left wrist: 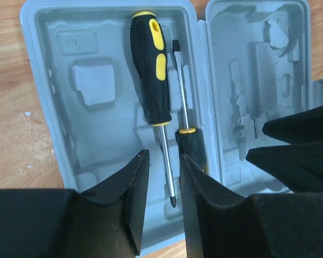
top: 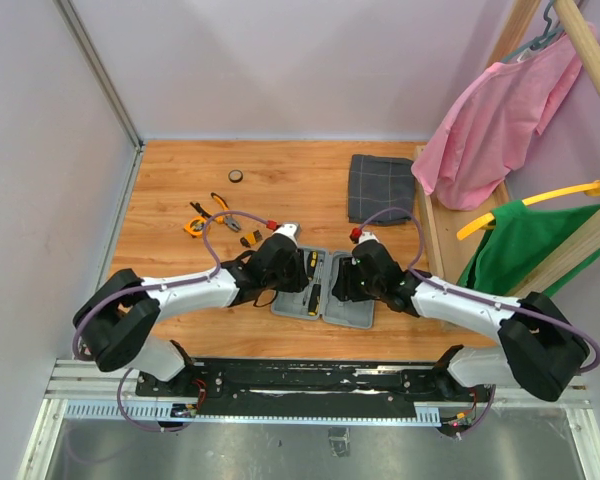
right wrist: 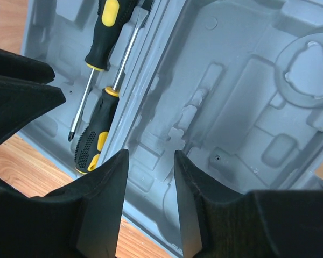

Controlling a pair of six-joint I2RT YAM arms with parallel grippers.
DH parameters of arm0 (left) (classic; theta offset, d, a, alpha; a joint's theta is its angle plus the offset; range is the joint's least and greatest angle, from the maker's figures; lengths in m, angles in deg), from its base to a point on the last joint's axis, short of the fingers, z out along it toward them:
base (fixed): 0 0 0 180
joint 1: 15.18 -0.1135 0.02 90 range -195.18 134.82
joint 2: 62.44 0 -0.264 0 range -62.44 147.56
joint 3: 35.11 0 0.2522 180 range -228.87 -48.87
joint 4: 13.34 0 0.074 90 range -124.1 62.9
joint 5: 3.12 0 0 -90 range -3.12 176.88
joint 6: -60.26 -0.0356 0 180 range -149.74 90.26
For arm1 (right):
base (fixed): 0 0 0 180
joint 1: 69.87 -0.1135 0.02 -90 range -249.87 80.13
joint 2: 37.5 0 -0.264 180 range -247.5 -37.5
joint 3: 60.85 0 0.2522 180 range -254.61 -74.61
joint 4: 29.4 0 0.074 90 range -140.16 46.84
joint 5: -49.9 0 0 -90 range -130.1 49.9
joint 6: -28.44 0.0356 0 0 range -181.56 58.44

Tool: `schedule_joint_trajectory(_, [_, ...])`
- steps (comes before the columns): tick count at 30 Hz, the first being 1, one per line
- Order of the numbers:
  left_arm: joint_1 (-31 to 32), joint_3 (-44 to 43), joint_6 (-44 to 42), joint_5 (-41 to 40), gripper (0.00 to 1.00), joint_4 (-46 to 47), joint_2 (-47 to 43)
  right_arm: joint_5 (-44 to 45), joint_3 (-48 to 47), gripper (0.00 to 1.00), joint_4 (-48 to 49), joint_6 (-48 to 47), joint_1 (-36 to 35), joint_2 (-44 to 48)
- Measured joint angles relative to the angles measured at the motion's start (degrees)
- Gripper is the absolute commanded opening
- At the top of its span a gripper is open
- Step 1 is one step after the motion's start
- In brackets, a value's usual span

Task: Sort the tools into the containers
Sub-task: Adjust the screwdriver in the storage box.

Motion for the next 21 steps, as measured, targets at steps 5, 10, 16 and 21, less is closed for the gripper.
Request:
schedule_joint_trajectory(5, [0.26,-1.40,-0.46,0.00,0.32,0.90,2.80,-1.73,-0.04,0.40,0.24,-1.03,0.00,-2.34])
schedule_joint_trajectory(10, [0.31,-2.64,-0.85,-0.46,0.27,1.55,5.53,-1.97,-0.39,0.40,-0.26,-2.05,0.00,-3.41])
schedule_joint_trajectory(16, [0.31,-4.61,-1.31,-2.27,0.23,1.46,9.55,-2.08,-0.50,0.40,-0.26,-2.75,0.00,-3.74])
schedule_joint_trajectory(21, [0.35,-5.40,-1.53,-3.10,0.23,1.75,10.38,-2.08,-0.96,0.40,-0.59,-3.52,0.00,-4.09])
